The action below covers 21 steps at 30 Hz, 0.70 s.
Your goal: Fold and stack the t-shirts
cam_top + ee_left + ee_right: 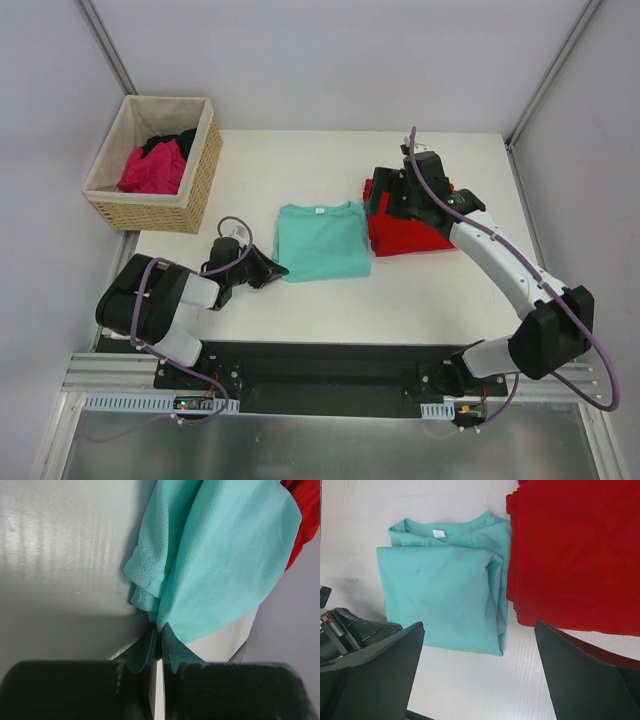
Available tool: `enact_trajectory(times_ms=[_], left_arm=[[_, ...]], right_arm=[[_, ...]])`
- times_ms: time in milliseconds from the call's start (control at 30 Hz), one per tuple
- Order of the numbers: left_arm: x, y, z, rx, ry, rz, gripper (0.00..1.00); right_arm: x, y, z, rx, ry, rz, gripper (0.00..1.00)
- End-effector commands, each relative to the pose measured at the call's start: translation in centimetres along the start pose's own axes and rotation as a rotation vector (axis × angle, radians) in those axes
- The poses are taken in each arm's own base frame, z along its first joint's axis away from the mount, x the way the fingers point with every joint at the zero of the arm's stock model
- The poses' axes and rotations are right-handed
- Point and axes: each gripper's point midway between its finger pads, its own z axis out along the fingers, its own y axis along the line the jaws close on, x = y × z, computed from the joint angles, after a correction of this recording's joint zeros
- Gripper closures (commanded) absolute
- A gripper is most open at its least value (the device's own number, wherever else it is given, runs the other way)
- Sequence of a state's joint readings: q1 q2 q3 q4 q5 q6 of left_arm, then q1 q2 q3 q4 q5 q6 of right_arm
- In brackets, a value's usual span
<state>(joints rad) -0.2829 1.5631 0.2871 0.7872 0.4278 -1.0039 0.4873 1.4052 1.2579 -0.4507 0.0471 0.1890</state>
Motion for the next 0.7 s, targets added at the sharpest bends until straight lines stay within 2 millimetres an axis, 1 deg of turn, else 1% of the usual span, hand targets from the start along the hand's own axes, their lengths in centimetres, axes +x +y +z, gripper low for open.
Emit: enact_trajectory(times_ms=[0,33,67,100,133,167,233,267,333,367,400,433,467,500,533,567,600,633,667], left_arm=[[0.7,3.6,-1.1,-0.155,-0.024,0.008,1.00],[1.0,3.8,-1.4,-0.169,-0.019,0.003,1.00],[1.0,3.7,-1.8,-0.164,-0.026,0.006,1.00],[1.1,3.7,-2.0,-0.164,-0.027,0.003,1.00],[1.5,4.1,-2.4,-0.184,-0.018,-0.005,1.00],[1.3,4.0,-2.8,-0.182,-0.038,0.001,1.00],[1.5,4.2,-3.3,-0.196,-0.046,0.000,1.00],[1.7,4.4,-3.9,-0.206,-0.048,-0.001,1.00],[1.9,4.5,-4.3,-0.211,-0.052,-0.001,1.00],[2.2,4.7,-4.8,-0.218,-0.051,-0.003,1.00],[2.3,4.7,-5.0,-0.219,-0.052,-0.005,1.00],[2.2,4.6,-5.3,-0.211,-0.065,0.002,1.00],[2.4,5.0,-5.6,-0.230,-0.063,0.000,1.00],[2.3,5.2,-5.8,-0.242,-0.075,0.004,1.00],[2.1,5.0,-6.0,-0.238,-0.086,0.012,1.00],[2.1,5.1,-6.1,-0.240,-0.089,0.018,1.00],[2.1,5.3,-6.2,-0.247,-0.088,0.015,1.00],[2.0,5.3,-6.3,-0.249,-0.089,0.012,1.00],[2.1,5.3,-6.3,-0.249,-0.087,0.014,1.00]], right_arm=[[-0.7,0.7,-0.3,-0.048,-0.027,0.002,0.04],[-0.6,0.7,0.0,-0.048,-0.024,0.003,0.03],[-0.7,0.8,0.2,-0.051,-0.029,0.011,0.03],[-0.2,1.5,0.5,-0.086,-0.005,0.013,0.03],[-0.2,1.7,0.7,-0.096,0.000,0.016,0.03],[0.2,1.8,1.5,-0.099,0.020,0.021,0.03],[0.7,2.3,2.2,-0.123,0.046,0.033,0.03],[1.2,2.4,3.1,-0.129,0.063,0.038,0.03],[1.6,3.6,3.8,-0.166,0.080,0.044,0.03],[2.4,3.9,4.7,-0.178,0.109,0.042,0.03],[2.9,4.7,5.1,-0.193,0.125,0.035,0.04],[3.0,5.2,5.6,-0.208,0.125,0.028,0.03],[3.4,6.0,5.9,-0.238,0.143,0.023,0.03],[4.5,6.6,7.1,-0.249,0.178,0.016,0.03],[4.6,7.2,7.7,-0.270,0.181,0.014,0.03],[5.1,7.9,8.1,-0.302,0.204,0.011,0.03],[5.7,8.6,9.2,-0.313,0.229,0.007,0.03],[6.0,8.9,9.8,-0.321,0.244,0.007,0.03],[6.4,9.5,10.2,-0.345,0.265,0.002,0.03]])
